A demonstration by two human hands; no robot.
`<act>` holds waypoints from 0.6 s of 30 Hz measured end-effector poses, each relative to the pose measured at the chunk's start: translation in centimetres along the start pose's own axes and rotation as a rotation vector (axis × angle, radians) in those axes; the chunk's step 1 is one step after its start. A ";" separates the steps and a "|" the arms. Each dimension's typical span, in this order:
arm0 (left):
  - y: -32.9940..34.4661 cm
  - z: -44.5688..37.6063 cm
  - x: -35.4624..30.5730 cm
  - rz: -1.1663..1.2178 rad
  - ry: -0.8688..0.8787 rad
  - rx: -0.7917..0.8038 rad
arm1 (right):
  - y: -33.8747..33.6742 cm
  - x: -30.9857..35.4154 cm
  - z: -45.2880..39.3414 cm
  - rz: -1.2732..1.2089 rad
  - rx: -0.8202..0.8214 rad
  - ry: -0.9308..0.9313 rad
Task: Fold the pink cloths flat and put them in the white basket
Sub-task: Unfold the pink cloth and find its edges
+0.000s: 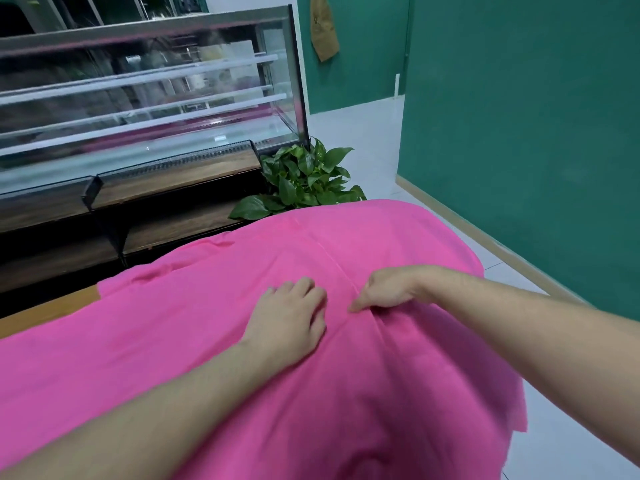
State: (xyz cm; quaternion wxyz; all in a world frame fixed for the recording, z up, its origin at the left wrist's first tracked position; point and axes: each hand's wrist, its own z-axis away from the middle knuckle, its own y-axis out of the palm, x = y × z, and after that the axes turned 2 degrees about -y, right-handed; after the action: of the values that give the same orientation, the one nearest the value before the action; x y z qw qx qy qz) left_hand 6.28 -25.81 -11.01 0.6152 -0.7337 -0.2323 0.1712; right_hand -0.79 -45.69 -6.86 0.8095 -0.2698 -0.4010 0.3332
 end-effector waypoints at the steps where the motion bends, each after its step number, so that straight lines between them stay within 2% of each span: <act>1: -0.2 1.0 -0.8 -0.022 -0.015 0.055 | 0.3 -0.2 0.3 -0.072 -0.046 0.027; 5: -0.5 3.1 -2.9 0.012 -0.139 0.362 | 1.8 -0.4 1.4 -0.151 -0.176 0.087; 9: 0.1 3.6 -3.8 0.083 -0.213 0.522 | 2.9 -0.3 2.9 -0.174 -0.289 0.072; 11: 0.3 3.8 -4.0 0.065 -0.222 0.565 | 3.2 -0.3 4.4 -0.177 -0.234 0.072; 15: 0.5 4.1 -4.4 0.063 -0.256 0.572 | 5.0 -1.5 7.0 -0.199 -0.009 0.059; 18: 0.6 4.2 -4.9 0.068 -0.280 0.577 | 6.0 -3.0 8.3 -0.403 -0.011 0.022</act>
State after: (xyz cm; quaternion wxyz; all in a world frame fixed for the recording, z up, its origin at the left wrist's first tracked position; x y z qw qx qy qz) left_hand 0.00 -25.10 -12.52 0.7538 -0.5058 -0.2317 0.3497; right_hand -11.00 -42.73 -8.11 0.8627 -0.1922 -0.4399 0.1591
